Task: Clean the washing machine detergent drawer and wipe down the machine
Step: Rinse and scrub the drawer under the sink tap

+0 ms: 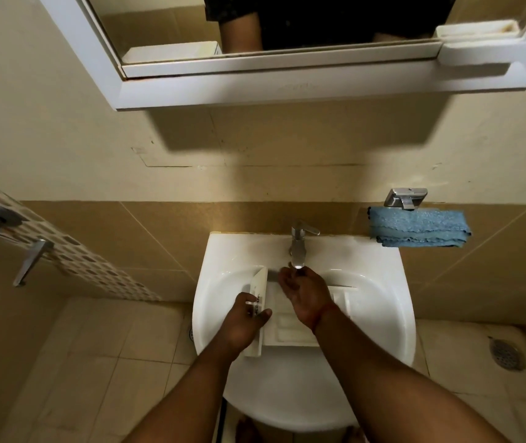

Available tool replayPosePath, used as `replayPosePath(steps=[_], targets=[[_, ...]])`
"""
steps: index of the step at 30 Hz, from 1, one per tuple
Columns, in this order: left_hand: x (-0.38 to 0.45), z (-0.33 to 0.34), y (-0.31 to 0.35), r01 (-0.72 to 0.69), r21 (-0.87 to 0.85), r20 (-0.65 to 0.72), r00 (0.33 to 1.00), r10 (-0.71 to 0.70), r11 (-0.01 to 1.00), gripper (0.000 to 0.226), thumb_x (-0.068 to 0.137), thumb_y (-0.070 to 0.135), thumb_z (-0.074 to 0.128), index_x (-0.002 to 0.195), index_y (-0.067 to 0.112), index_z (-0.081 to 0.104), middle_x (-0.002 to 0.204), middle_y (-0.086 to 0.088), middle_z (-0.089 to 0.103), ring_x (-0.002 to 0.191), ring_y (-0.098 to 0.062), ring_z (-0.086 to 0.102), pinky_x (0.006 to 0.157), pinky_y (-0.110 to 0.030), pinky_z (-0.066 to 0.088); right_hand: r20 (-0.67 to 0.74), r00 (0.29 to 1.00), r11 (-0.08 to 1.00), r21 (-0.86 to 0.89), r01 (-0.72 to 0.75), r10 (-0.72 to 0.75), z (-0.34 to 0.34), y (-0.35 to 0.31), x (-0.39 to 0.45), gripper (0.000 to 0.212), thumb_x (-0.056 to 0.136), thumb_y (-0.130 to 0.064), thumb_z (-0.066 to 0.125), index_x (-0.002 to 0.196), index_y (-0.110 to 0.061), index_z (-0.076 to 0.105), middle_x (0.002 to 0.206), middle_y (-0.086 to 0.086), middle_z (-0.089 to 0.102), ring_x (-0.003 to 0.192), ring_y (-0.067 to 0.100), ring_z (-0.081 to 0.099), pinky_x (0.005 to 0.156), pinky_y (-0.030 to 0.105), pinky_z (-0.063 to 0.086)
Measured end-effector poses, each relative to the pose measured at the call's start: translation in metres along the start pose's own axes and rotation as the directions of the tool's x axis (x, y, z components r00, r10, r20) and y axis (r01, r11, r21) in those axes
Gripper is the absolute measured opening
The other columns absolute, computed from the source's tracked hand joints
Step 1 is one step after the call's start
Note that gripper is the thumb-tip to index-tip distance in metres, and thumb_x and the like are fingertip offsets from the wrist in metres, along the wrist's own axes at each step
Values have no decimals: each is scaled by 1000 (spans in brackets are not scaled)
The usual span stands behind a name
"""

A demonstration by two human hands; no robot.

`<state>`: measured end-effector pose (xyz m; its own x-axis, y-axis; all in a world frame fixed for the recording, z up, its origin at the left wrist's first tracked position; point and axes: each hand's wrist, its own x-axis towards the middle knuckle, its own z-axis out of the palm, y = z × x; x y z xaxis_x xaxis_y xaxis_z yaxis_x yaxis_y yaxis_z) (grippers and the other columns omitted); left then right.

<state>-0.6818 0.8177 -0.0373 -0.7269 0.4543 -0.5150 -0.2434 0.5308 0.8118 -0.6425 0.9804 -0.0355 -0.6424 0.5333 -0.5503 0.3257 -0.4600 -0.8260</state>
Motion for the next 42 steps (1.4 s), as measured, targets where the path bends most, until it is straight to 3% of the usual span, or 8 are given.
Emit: replayPosePath(steps=[4, 11, 17, 23, 29, 35, 39, 42], targets=[[-2, 1, 1, -9, -9, -7, 1000, 9, 1000, 32, 90, 24, 69, 110, 14, 46, 93, -6, 58, 80, -18, 56, 69, -29, 48, 109, 972, 923, -307, 234, -210, 10, 9, -4, 31, 100, -3, 46, 130, 0, 53, 124, 9, 58, 108, 22, 60, 95, 27, 49], [-1, -1, -3, -27, 20, -7, 1000, 27, 999, 32, 89, 30, 69, 112, 20, 49, 108, -6, 62, 98, -22, 62, 82, -33, 55, 693, 669, 175, -648, 741, -267, -35, 84, -29, 73, 92, -2, 47, 155, -24, 17, 162, -2, 19, 148, 12, 17, 121, 32, 13], [-2, -1, -1, -14, 32, -17, 1000, 14, 999, 33, 91, 28, 68, 114, 16, 48, 100, -6, 61, 86, -18, 61, 73, -31, 54, 325, 937, -139, -941, 308, -127, -67, 54, -28, 54, 88, -14, 43, 141, -13, 42, 135, 9, 50, 122, 28, 47, 111, 38, 31], [-3, 0, -1, -23, 49, -6, 1000, 23, 999, 35, 91, 29, 68, 115, 16, 47, 107, -7, 60, 93, -21, 60, 73, -29, 52, 510, 860, 31, -860, 510, -19, -12, 36, -36, 56, 91, -19, 56, 143, -11, 38, 139, 11, 48, 123, 28, 50, 106, 38, 41], [-3, 0, 0, -2, 29, -9, 1000, 2, 1000, 35, 92, 27, 67, 117, 17, 46, 102, -6, 60, 85, -17, 60, 72, -26, 52, 206, 974, -223, -949, 223, 94, -67, 32, -15, 49, 90, -20, 45, 139, -15, 43, 145, 11, 42, 133, 30, 43, 115, 45, 29], [-5, 1, 3, -9, 37, -4, 1000, 9, 999, 34, 92, 27, 66, 117, 17, 46, 103, -8, 61, 84, -16, 59, 70, -23, 51, 456, 879, 72, -890, 450, 140, -39, 33, -24, 63, 92, -18, 51, 151, -21, 29, 150, 5, 38, 135, 28, 40, 112, 40, 35], [-5, 0, 2, -17, 48, -7, 1000, 17, 999, 30, 93, 27, 66, 113, 18, 47, 97, -5, 60, 81, -16, 57, 71, -25, 49, 164, 977, 48, -986, 159, 138, -70, 29, -4, 42, 95, -15, 46, 136, -10, 50, 134, 14, 54, 120, 33, 55, 99, 41, 47], [-4, 0, 1, -32, 48, -6, 999, 32, 998, 27, 92, 26, 66, 109, 18, 48, 95, -9, 58, 79, -16, 54, 72, -28, 48, 53, 991, 713, -700, -51, 123, -58, 16, 0, 24, 96, -14, 53, 115, -16, 67, 118, 13, 63, 110, 32, 60, 91, 37, 46]])
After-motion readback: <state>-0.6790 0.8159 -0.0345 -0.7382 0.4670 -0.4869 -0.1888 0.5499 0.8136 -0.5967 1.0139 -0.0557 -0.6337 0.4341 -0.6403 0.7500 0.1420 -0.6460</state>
